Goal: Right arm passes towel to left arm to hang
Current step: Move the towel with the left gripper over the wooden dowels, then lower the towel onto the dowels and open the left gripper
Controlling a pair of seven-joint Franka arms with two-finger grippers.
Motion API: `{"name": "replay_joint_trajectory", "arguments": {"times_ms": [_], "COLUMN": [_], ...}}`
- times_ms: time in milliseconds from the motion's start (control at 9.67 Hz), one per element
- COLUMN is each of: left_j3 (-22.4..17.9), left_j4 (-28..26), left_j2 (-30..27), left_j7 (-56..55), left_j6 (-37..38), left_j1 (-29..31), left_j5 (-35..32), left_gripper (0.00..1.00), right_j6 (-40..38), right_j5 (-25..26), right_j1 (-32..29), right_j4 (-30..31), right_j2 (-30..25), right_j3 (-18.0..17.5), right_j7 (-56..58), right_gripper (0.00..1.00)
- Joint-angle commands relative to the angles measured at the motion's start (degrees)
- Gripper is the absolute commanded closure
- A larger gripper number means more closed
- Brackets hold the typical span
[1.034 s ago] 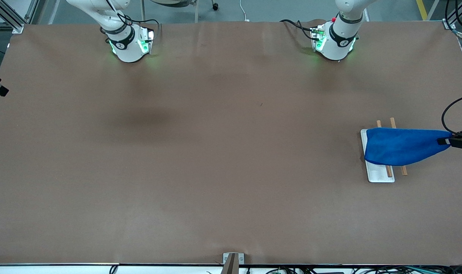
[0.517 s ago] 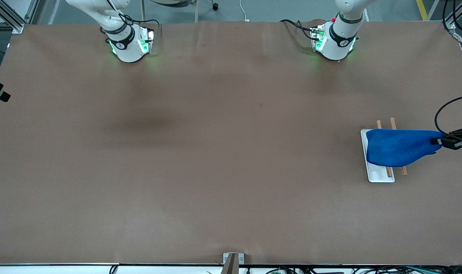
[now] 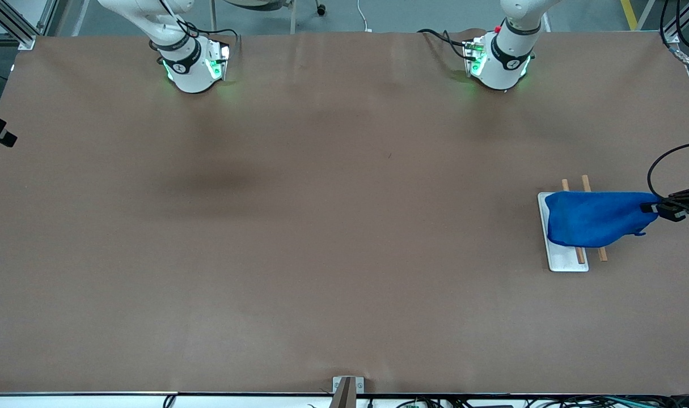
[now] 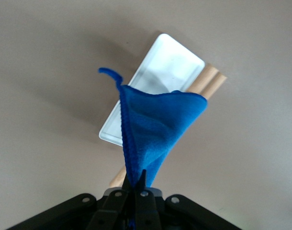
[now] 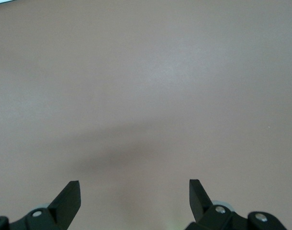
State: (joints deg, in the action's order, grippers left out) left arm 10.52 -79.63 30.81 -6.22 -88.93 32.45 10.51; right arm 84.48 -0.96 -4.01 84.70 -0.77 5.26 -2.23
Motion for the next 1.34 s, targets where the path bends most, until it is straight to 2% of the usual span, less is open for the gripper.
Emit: {"name": "replay_joint_trajectory", "arguments": {"times_ms": [0,207,310,414,517,621,724,828,1034,1138,1241], "left_j3": [0.2,0.2,0.2,0.2,0.2,0.2,0.2,0.2,1.16,1.78,1.87], "left_j4": [-1.93,-1.94,-1.94,-1.85,-1.76,-1.67,-1.59,-1.06,2.0,3.24,3.34], "left_j2": [1.89,3.29,3.55,3.64,3.56,3.56,3.56,3.38,2.59,0.68,-1.43], "left_j7": [0.68,3.91,4.63,4.72,4.72,5.25,7.86,10.76,11.4,10.27,8.78], "left_j6": [-1.43,-1.6,-1.78,-1.95,-2.04,-2.13,-2.13,-2.13,-2.13,-2.04,-2.13], "left_j1": [1.47,3.31,3.93,3.94,3.94,4.55,5.51,5.43,4.47,0.64,-1.31], "left_j5": [-1.11,-1.2,-2.33,-3.91,-4.1,-4.27,-5.93,-6.55,-7.17,-10.57,-10.78], "left_gripper": [0.96,0.96,0.93,0.78,0.69,0.56,0.04,0.0,0.0,0.0,0.0], "right_j6": [-0.72,-0.8,-0.8,-0.8,-0.8,-0.8,-0.72,-0.72,-0.63,-0.45,-0.45], "right_j5": [0.88,0.88,0.88,0.88,0.88,0.88,0.79,0.88,0.79,0.79,0.88], "right_j1": [0.67,0.58,0.49,0.49,0.49,0.49,0.49,0.49,0.49,0.32,0.23], "right_j4": [-0.59,-0.59,-0.59,-0.5,-0.5,-0.41,-0.41,-0.41,-0.41,-0.41,-0.41], "right_j2": [-0.02,-0.02,-0.02,-0.1,-0.02,-0.02,-0.02,-0.02,-0.02,-0.02,-0.02], "right_j3": [0.54,0.63,0.63,0.72,0.81,0.81,0.81,0.81,0.81,0.81,0.81], "right_j7": [0.48,0.56,0.56,0.56,0.48,0.47,0.3,0.3,0.12,0.12,0.3], "right_gripper": [0.0,0.0,0.0,0.0,0.0,0.0,0.0,0.0,0.0,0.0,0.0]}}
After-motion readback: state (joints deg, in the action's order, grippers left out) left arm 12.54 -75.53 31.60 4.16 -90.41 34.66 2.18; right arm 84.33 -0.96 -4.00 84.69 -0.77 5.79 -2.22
